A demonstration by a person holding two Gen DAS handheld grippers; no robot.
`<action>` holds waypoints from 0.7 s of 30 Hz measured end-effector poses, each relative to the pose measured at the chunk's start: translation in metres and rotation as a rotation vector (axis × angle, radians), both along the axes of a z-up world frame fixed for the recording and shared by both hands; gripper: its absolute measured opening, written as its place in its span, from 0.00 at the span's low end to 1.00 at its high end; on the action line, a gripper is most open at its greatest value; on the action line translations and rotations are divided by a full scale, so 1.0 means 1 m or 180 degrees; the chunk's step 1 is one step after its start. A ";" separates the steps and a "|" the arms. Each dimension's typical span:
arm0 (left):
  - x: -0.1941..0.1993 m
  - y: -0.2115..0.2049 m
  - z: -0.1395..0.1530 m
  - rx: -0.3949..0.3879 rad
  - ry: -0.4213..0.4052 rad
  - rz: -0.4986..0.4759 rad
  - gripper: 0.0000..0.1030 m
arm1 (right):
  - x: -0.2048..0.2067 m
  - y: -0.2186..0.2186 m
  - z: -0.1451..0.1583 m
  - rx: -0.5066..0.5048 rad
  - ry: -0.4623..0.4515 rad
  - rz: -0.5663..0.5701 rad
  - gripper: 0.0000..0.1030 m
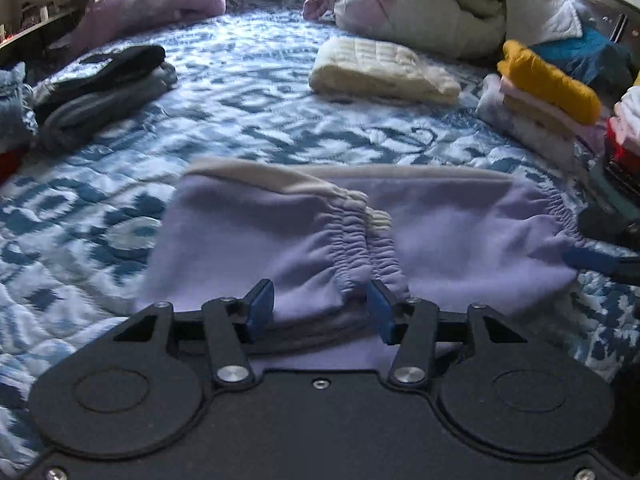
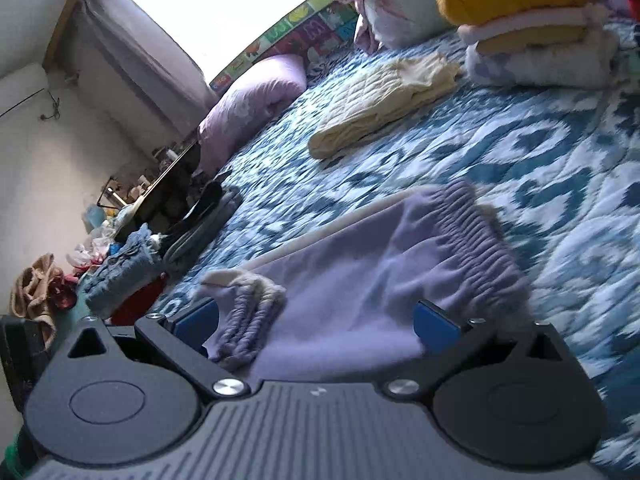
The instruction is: Fold clothes
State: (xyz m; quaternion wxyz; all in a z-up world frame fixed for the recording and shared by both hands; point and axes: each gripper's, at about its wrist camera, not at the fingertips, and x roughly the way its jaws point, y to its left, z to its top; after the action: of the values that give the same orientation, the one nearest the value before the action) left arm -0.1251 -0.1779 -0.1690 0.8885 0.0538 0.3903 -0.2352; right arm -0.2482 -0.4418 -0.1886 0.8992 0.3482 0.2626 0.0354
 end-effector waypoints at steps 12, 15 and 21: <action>0.020 -0.027 -0.010 0.0028 0.0069 0.0226 0.47 | 0.012 -0.006 -0.019 0.0031 0.0005 0.0025 1.00; 0.020 -0.029 -0.013 0.0078 0.0091 0.0149 0.26 | 0.015 -0.007 -0.023 0.0073 0.0034 0.0012 1.00; 0.012 0.003 0.017 -0.0019 -0.0071 0.0270 0.20 | 0.014 -0.003 -0.027 0.0082 0.0056 -0.0017 1.00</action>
State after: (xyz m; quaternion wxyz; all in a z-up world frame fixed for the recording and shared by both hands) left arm -0.1126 -0.1751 -0.1522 0.9021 0.0372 0.3816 -0.1979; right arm -0.2345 -0.4452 -0.2153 0.8923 0.3608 0.2691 0.0334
